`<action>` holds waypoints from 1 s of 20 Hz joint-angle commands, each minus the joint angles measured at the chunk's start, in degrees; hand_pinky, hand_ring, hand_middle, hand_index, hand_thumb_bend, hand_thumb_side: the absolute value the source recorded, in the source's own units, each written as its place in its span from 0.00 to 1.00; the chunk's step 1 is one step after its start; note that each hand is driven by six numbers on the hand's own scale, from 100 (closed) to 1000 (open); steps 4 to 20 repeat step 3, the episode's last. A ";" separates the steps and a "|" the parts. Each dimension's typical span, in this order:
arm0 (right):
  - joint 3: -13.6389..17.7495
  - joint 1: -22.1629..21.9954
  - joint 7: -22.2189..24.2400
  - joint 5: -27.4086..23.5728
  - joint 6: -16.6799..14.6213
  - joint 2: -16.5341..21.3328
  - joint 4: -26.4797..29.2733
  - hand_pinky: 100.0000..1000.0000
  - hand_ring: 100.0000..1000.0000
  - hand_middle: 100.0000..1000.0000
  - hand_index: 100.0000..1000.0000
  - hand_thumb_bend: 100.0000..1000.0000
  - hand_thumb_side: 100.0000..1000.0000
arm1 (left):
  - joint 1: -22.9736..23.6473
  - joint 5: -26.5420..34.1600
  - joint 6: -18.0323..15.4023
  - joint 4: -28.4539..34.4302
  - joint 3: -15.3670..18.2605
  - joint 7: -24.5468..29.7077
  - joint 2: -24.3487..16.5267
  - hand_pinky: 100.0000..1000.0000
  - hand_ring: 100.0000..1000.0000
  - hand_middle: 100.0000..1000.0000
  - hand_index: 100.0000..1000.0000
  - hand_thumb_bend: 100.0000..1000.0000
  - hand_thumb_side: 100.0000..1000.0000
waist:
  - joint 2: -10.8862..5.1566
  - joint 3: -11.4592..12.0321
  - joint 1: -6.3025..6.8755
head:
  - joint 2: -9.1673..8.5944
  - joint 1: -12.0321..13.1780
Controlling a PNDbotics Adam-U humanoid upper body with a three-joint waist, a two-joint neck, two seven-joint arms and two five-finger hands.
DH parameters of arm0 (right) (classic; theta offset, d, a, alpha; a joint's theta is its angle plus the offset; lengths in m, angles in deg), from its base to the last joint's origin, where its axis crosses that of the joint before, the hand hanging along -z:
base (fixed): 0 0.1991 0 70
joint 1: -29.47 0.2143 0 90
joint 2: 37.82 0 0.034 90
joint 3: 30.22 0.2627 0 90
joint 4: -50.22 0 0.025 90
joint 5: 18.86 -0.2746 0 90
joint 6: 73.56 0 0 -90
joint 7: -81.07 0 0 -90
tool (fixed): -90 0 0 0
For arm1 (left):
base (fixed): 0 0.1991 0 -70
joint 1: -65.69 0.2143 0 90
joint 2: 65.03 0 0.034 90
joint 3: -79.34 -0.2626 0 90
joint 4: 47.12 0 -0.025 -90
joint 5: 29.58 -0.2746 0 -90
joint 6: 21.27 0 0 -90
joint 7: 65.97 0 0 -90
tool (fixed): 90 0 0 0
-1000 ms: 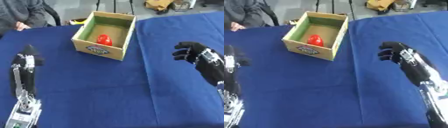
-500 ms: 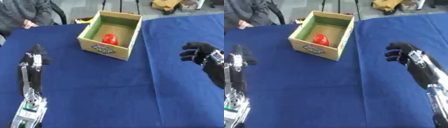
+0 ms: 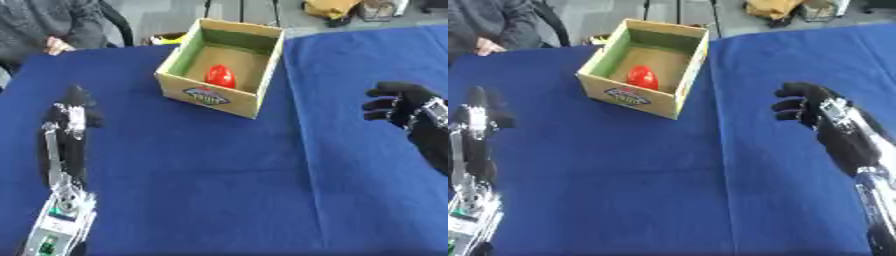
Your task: Pick up objects on the table and place them in the box.
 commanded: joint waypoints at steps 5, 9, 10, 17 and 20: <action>0.54 0.57 -0.14 -0.33 0.00 0.76 1.04 0.72 0.72 0.73 0.82 0.06 0.76 | -0.24 0.10 -0.09 0.54 0.14 0.27 -0.40 0.44 0.44 0.47 0.63 0.48 0.78 | -0.79 -0.04 -0.10 | 0.15 -0.20; 0.54 0.57 -0.14 -0.33 0.00 0.76 1.04 0.72 0.72 0.73 0.82 0.06 0.76 | -0.24 0.10 -0.09 0.54 0.14 0.27 -0.40 0.44 0.44 0.47 0.63 0.48 0.78 | -0.79 -0.04 -0.10 | 0.15 -0.20; 0.54 0.57 -0.14 -0.33 0.00 0.76 1.04 0.72 0.72 0.73 0.82 0.06 0.76 | -0.24 0.10 -0.09 0.54 0.14 0.27 -0.40 0.44 0.44 0.47 0.63 0.48 0.78 | -0.79 -0.04 -0.10 | 0.15 -0.20; 0.54 0.57 -0.14 -0.33 0.00 0.76 1.04 0.72 0.72 0.73 0.82 0.06 0.76 | -0.24 0.10 -0.09 0.54 0.14 0.27 -0.40 0.44 0.44 0.47 0.63 0.48 0.78 | -0.79 -0.04 -0.10 | 0.15 -0.20; 0.54 0.57 -0.14 -0.33 0.00 0.76 1.04 0.72 0.72 0.73 0.82 0.06 0.76 | -0.24 0.10 -0.09 0.54 0.14 0.27 -0.40 0.44 0.44 0.47 0.63 0.48 0.78 | -0.79 -0.04 -0.10 | 0.15 -0.20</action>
